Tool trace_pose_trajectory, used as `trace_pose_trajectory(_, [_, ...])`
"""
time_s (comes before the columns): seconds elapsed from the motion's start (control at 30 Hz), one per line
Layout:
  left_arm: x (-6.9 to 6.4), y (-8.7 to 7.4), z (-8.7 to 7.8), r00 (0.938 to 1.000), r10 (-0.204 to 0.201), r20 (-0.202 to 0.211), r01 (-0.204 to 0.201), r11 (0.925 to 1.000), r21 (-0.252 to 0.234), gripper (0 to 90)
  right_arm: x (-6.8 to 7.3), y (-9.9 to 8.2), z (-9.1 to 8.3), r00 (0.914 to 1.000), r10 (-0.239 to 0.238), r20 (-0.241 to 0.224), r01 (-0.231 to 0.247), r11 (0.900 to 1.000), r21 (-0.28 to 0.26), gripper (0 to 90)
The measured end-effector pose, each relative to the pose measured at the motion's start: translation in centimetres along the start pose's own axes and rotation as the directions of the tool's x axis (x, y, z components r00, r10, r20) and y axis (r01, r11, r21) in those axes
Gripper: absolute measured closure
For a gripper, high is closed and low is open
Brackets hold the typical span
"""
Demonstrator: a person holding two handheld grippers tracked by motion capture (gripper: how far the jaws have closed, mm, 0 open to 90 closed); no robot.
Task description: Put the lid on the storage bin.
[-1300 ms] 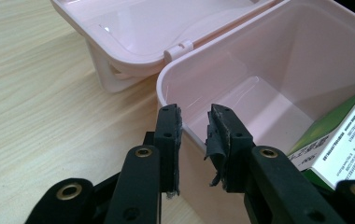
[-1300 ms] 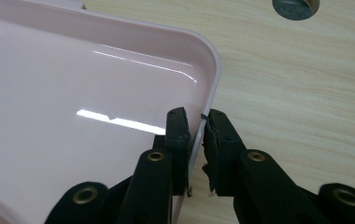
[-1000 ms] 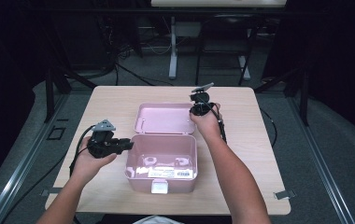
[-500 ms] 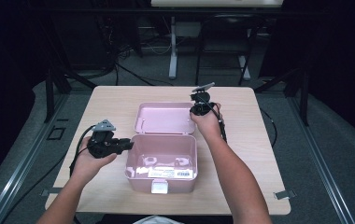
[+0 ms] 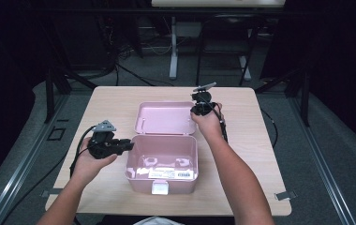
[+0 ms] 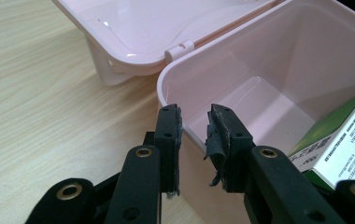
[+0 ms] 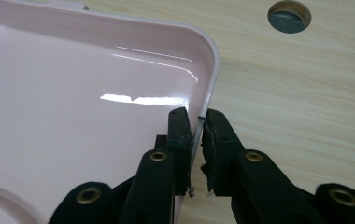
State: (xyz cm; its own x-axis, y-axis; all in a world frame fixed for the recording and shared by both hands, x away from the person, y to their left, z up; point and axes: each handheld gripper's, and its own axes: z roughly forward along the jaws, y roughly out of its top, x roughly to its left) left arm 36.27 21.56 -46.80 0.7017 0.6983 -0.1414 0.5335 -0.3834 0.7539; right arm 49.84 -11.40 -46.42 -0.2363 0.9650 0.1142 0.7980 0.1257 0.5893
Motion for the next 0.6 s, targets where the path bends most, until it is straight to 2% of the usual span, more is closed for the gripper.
trace_pose_trajectory(0.6, [0.0, 0.0, 0.0, 1.0000, -0.003, -0.001, 0.003, 1.0000, 0.002, 73.5, -0.2, 0.3, -1.8, 0.9995, 0.003, -0.032, -0.005, 0.9992, -0.039, 82.6])
